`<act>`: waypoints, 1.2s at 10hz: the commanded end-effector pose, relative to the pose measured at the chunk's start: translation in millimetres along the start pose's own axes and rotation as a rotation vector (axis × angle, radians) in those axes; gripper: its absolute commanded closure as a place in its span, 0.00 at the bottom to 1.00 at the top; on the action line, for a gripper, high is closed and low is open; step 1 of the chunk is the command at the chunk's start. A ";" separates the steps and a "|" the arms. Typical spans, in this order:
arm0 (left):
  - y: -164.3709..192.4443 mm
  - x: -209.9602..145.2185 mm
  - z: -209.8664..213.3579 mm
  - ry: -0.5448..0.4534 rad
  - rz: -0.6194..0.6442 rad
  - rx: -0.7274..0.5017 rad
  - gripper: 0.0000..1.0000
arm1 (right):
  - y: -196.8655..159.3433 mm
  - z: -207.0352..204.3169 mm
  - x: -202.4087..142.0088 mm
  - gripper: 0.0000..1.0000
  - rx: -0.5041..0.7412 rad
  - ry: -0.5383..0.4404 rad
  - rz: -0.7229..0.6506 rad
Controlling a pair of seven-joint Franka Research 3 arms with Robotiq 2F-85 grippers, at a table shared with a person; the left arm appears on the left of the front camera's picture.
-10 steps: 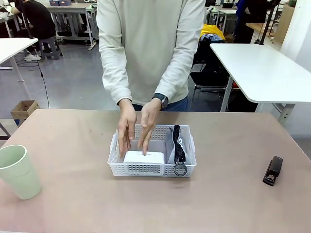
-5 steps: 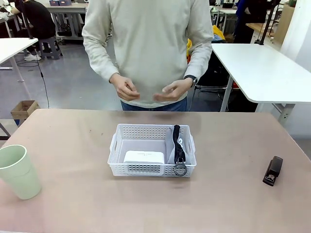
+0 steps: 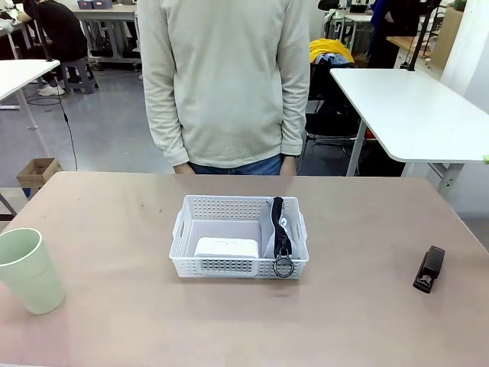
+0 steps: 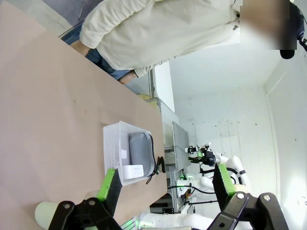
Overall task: Efficiently arrange items inside the basket to fit them all.
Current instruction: Pick up the Stapler and place it inside the Organizing basket.
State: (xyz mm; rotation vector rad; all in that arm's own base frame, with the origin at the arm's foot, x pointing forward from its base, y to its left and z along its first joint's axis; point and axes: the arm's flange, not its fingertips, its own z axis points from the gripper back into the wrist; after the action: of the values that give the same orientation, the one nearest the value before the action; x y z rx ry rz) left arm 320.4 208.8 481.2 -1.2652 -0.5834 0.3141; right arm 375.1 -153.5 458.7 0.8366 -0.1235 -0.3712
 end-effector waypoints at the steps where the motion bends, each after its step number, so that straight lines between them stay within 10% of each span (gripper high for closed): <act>1: -1.3 1.1 0.2 -0.011 -0.018 -0.025 0.00 | 44.7 -46.4 -37.4 0.00 -0.332 0.065 0.002; 5: -1.3 1.1 0.2 -0.011 -0.018 -0.025 0.00 | 81.1 -134.5 -67.8 0.00 -0.838 0.002 0.037; 12: -1.3 1.1 0.2 -0.011 -0.018 -0.025 0.00 | 2.7 -189.1 -50.1 0.00 -0.766 0.068 0.094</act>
State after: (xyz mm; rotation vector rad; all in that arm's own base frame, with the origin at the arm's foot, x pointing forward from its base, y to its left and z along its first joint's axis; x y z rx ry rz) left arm 320.4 208.9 481.4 -1.2645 -0.5838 0.3141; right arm 392.6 6.0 344.8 0.0013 0.0373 -0.2913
